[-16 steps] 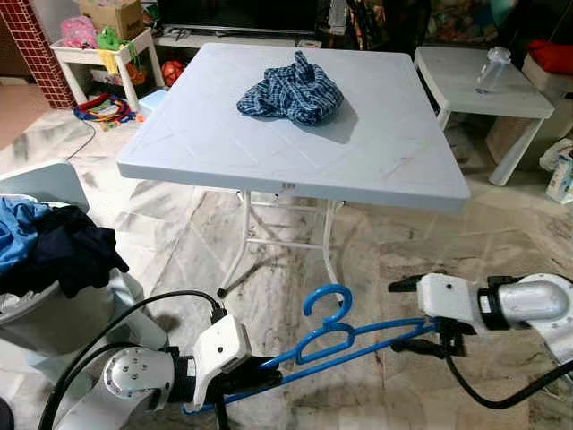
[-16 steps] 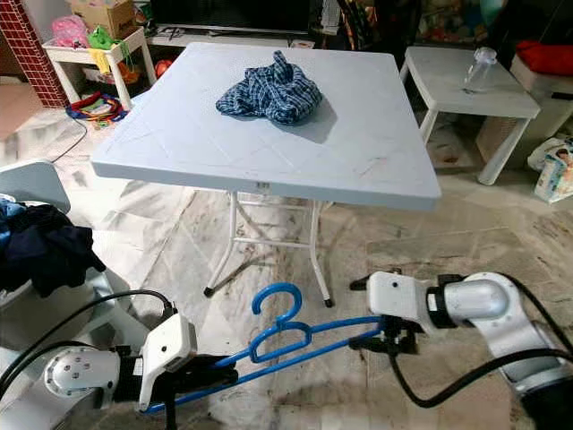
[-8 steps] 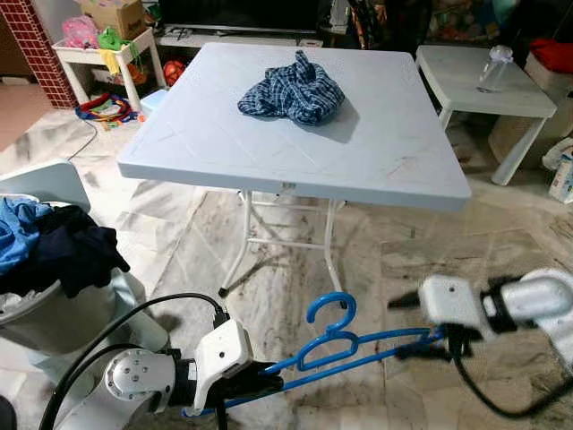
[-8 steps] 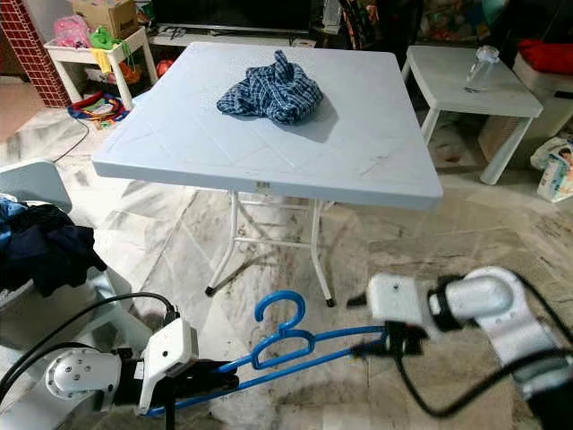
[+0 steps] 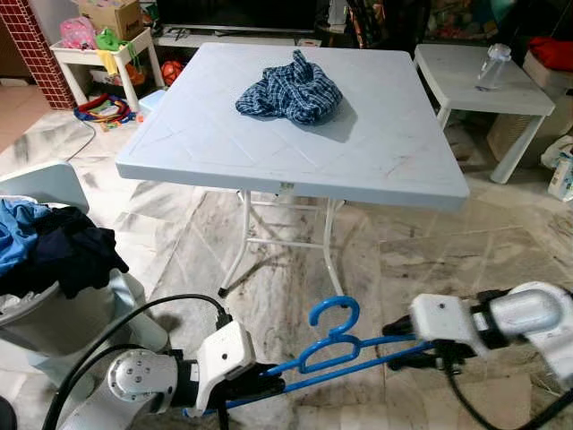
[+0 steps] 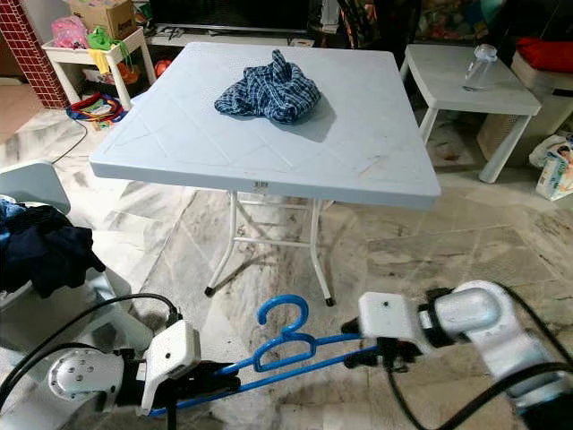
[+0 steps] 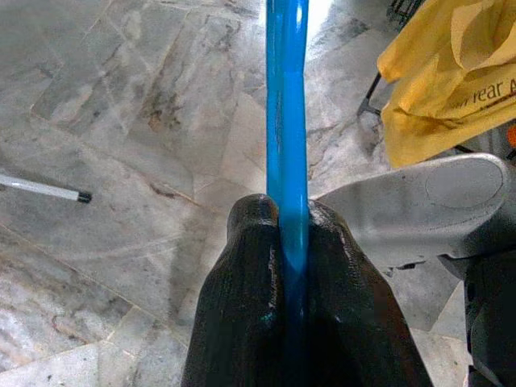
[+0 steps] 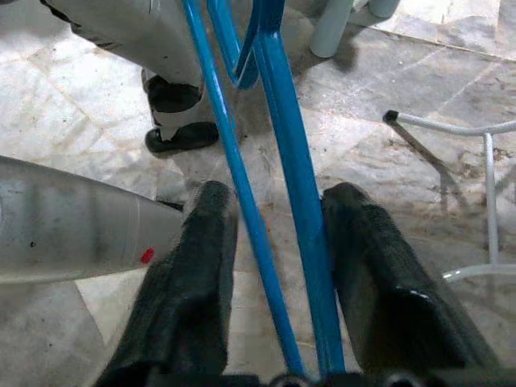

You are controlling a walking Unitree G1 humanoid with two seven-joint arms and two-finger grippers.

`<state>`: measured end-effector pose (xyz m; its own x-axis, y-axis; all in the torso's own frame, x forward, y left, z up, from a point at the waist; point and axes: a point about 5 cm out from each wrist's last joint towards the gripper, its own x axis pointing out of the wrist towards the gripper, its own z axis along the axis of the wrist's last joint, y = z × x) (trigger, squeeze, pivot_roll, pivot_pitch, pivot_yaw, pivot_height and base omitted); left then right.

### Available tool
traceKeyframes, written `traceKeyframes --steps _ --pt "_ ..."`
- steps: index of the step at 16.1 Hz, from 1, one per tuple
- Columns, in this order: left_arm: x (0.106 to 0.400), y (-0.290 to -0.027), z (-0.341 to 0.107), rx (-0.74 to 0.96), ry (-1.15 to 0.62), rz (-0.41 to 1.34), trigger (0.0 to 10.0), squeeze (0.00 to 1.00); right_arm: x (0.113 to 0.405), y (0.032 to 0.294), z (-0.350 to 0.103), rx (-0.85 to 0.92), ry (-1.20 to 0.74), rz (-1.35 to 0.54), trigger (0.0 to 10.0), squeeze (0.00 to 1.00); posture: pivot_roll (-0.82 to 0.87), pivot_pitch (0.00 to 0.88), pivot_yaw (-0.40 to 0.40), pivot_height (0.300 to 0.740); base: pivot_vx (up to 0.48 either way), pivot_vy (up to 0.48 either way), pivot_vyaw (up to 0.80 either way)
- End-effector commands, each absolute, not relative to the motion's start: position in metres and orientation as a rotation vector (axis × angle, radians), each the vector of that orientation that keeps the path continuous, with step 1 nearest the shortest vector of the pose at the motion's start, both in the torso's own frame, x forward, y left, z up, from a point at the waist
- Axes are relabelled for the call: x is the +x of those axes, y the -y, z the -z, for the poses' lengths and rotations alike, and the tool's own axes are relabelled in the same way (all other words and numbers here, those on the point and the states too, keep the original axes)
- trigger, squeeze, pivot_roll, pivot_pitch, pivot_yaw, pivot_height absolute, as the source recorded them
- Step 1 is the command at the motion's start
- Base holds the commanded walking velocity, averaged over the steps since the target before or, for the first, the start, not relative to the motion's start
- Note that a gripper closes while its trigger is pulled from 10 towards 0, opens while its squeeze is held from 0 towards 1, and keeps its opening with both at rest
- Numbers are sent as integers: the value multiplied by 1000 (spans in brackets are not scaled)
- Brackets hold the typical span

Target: Hang hanger

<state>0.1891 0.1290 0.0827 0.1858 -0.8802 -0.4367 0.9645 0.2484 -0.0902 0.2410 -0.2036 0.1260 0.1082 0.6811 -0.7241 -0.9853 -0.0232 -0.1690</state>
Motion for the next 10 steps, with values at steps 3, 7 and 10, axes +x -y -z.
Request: traceKeyframes --steps 3,7,10 --pt "193 -127 -85 240 -429 1313 10000 0 240 191 -118 -825 -486 -1433 0 0 -2 73 -14 740 0 0 0" --pt "192 -127 -83 238 -433 1309 10000 0 242 196 -119 -875 -506 -1419 0 0 -2 74 -16 740 0 0 0" --pt "192 -126 -82 242 -435 1313 10000 0 244 200 -119 -900 -515 -1413 0 0 -7 72 -18 740 0 0 0"
